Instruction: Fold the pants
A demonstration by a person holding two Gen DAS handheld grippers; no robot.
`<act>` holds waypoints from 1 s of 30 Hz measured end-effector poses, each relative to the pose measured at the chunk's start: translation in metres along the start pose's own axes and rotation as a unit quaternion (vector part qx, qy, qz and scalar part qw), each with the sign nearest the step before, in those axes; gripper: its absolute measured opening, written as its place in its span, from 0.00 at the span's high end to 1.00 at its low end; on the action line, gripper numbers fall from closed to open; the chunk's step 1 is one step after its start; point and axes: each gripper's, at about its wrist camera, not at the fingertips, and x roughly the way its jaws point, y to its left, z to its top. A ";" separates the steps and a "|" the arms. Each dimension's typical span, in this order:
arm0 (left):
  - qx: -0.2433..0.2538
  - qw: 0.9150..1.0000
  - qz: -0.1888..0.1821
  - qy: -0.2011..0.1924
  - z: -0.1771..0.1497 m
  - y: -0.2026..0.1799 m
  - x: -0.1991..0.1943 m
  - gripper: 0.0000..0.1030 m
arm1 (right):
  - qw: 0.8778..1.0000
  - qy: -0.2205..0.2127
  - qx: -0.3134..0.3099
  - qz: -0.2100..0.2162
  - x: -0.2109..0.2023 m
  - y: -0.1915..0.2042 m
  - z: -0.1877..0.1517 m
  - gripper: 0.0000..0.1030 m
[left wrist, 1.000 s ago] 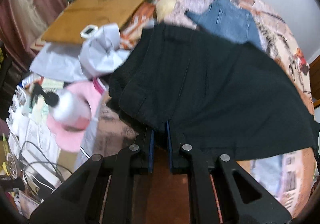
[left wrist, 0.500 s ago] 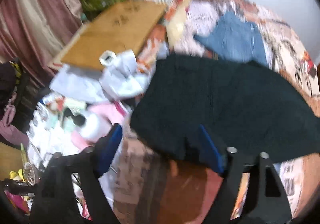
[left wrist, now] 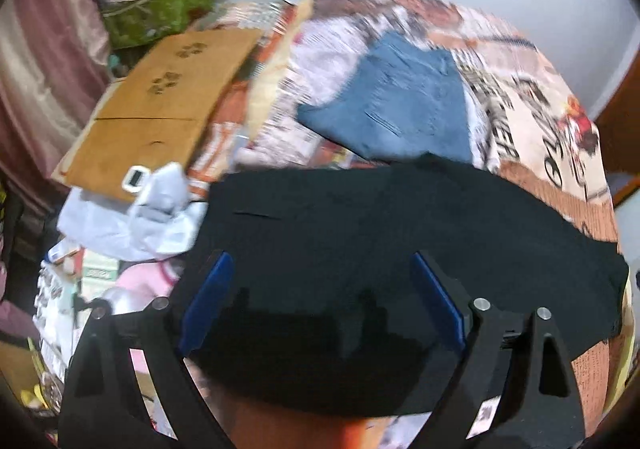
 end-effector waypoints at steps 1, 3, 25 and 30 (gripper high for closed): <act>0.011 1.000 -0.003 0.010 0.002 -0.011 0.009 0.12 | 1.000 0.003 0.000 0.005 0.006 0.000 0.003 0.53; 0.027 0.999 -0.006 0.020 0.003 -0.025 0.019 0.12 | 1.000 0.009 0.001 0.009 0.017 -0.002 0.008 0.53; 0.031 0.995 -0.037 0.083 -0.013 -0.068 0.083 0.07 | 0.993 -0.056 -0.079 -0.062 0.030 0.014 0.028 0.98; 0.036 0.996 -0.029 0.079 -0.014 -0.070 0.081 0.05 | 0.992 -0.056 -0.092 -0.066 0.036 0.021 0.044 0.98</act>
